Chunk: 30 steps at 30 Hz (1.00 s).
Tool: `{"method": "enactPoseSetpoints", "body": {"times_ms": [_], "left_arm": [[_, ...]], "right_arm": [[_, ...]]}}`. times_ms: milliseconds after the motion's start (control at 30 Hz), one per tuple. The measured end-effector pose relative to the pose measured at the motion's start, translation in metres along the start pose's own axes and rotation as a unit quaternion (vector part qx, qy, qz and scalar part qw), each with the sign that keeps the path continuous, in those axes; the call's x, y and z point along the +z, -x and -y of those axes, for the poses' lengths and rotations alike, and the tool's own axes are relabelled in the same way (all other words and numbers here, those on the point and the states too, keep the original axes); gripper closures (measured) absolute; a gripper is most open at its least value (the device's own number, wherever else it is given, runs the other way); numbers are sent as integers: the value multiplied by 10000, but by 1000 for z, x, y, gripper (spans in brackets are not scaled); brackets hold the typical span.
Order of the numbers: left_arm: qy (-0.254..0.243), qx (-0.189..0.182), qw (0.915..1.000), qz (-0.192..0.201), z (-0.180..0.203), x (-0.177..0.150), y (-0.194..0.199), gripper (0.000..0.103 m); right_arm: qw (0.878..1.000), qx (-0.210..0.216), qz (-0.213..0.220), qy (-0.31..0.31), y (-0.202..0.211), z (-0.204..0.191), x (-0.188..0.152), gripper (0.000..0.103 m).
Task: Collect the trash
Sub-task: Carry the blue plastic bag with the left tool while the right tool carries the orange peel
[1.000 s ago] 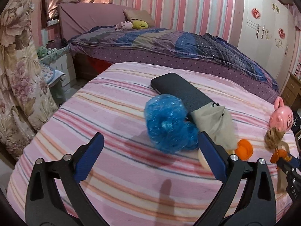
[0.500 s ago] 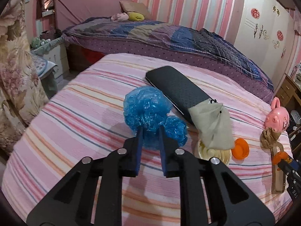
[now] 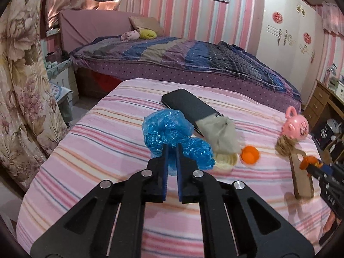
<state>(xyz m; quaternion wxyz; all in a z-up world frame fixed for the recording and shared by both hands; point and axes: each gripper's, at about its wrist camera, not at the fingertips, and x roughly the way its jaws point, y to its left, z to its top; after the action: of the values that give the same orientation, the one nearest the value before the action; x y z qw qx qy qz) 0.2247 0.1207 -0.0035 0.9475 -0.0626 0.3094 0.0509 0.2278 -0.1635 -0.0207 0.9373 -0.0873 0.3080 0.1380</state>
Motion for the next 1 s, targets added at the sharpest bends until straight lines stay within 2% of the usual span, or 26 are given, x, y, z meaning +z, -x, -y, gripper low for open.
{"method": "enactPoseSetpoints", "body": {"times_ms": [300,567,733,1000], "left_arm": [[-371,-133,9989,244,19,-23,44,99],[-117,-369,9992,124,21,-51,68,100],[-135,-553,9982,202,32,-70,89,100],[-141,-601,9981,92,43,-91,98,100]], "right_arm": [[9998,-139,79,72,31,9,-13,80],[9995,-233,99,-180,67,22,-39,80],[9989,-296,147,-332,91,28,-55,80],[9973,-413,191,-572,115,45,-74,80]]}}
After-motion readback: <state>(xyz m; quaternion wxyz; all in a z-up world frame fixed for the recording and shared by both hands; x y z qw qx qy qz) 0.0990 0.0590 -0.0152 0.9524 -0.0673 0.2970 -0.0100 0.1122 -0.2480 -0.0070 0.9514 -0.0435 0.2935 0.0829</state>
